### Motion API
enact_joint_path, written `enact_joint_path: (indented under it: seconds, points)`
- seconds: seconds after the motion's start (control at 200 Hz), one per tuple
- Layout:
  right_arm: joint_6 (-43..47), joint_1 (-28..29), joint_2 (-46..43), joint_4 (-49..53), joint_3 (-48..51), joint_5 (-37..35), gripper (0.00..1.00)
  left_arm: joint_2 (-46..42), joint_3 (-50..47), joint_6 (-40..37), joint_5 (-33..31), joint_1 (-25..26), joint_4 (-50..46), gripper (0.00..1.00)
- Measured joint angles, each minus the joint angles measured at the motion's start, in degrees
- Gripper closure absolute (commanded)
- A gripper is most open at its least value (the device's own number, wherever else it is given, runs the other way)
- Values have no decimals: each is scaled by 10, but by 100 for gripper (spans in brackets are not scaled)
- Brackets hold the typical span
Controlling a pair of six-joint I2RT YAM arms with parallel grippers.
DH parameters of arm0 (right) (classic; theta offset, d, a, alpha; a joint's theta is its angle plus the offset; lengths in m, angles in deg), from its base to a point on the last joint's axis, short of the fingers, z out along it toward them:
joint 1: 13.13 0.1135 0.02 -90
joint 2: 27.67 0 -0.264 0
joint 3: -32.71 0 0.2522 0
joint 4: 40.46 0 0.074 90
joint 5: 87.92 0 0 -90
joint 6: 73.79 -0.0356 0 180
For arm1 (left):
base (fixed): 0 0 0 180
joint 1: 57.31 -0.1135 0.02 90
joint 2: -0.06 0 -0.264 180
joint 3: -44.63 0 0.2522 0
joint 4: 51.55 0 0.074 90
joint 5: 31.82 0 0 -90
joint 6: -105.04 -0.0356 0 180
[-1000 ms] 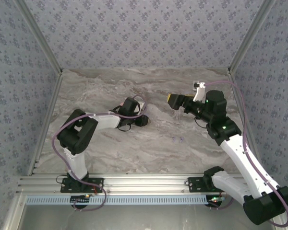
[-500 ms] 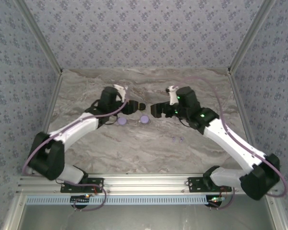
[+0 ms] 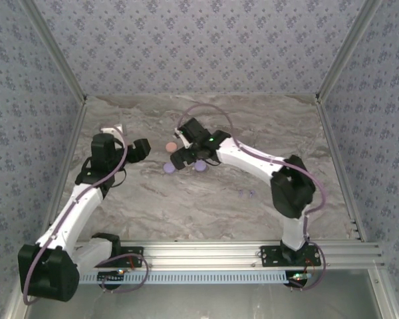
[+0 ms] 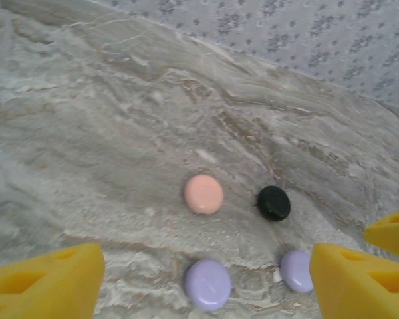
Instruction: Insert wireless bluetooth earbuds into charging case
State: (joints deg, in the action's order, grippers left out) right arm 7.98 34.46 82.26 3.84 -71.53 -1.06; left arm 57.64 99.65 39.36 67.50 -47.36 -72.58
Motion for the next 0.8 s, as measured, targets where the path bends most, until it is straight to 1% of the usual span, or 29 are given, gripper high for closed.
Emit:
enact_joint_path:
  seconds: [0.16, 0.375, 0.725, 0.8]
  points:
    - [1, 21, 87, 20, -62, 5, 7, -37, -25, 9, -3, -30, -22, 15]
    - [2, 41, 184, 44, -153, 8, 7, -47, -40, 10, -4, -43, -35, 15]
    - [3, 49, 283, 68, -268, 14, 6, -47, -49, 13, -3, -47, -47, 14]
    - [4, 49, 293, 75, -278, 15, 9, -47, -49, 13, -3, -47, -48, 14]
